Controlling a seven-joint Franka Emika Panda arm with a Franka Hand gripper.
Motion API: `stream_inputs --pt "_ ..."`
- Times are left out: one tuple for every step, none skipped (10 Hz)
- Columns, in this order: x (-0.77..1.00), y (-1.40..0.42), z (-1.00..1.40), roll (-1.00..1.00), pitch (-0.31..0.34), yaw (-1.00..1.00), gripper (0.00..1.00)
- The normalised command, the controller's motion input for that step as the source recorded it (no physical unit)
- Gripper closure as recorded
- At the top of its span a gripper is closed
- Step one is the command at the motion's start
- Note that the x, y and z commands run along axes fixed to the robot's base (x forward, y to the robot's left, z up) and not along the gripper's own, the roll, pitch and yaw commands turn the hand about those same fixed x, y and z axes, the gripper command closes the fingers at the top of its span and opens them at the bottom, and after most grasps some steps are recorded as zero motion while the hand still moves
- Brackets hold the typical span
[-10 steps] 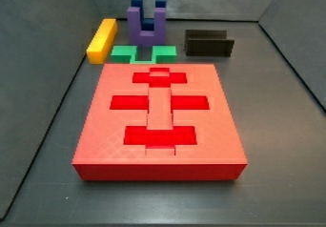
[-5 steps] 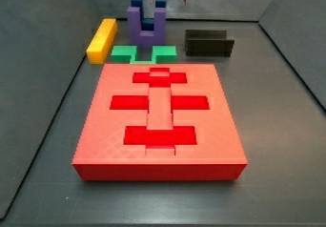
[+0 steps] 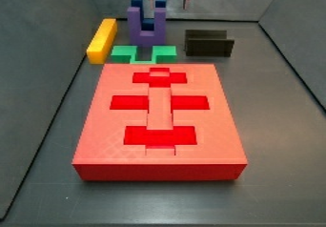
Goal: Pick up the purple object. Move up. Move to above the board. Insert the purple object.
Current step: Pick up the purple object.
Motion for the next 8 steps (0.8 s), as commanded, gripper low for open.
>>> stream_inputs --pt "0.00 0.00 -0.17 -0.07 -0.050 0.00 0.00" --pt "0.00 0.00 -0.19 -0.08 -0.054 0.00 0.00" --pt "-0.05 0.00 -0.19 -0.10 -0.067 0.00 0.00" --pt "-0.03 0.00 -0.19 -0.10 -0.076 -0.01 0.00" --pt "0.00 0.00 -0.19 -0.10 -0.076 -0.05 0.00" --pt "0.00 0.00 -0.22 -0.08 -0.071 -0.10 0.00" --pt "0.00 0.00 -0.26 -0.09 -0.070 -0.16 0.00" --pt "0.00 0.00 -0.26 -0.10 -0.067 -0.17 0.00"
